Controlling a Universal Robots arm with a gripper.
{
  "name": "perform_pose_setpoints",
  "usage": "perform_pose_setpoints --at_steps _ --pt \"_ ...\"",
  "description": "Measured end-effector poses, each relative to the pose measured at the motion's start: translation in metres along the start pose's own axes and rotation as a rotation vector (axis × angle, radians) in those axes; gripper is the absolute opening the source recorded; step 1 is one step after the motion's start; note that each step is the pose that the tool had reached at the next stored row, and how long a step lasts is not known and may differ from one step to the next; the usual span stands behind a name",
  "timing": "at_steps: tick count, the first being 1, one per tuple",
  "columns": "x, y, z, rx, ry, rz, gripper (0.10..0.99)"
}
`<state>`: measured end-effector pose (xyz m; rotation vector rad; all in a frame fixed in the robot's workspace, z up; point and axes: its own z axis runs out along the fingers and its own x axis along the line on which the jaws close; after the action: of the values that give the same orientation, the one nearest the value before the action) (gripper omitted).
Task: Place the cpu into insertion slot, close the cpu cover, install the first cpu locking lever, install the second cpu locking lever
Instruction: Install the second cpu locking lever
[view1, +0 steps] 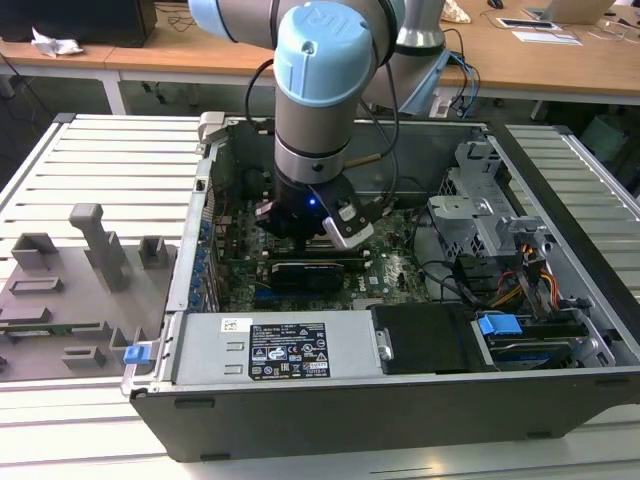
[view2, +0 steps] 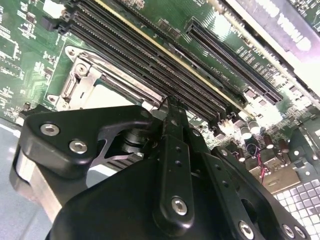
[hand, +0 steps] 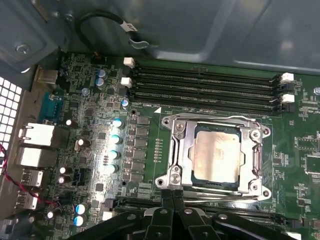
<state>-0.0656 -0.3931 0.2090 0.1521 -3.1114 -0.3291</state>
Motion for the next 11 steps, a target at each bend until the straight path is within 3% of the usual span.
perform_pose_setpoints --at_steps 5,11 --pt "0.0014 -0.0007 0.0029 -0.019 -0.002 0.0 0.106" --pt "0.0033 -0.0014 0.0061 -0.027 -0.0028 0.0 0.106"
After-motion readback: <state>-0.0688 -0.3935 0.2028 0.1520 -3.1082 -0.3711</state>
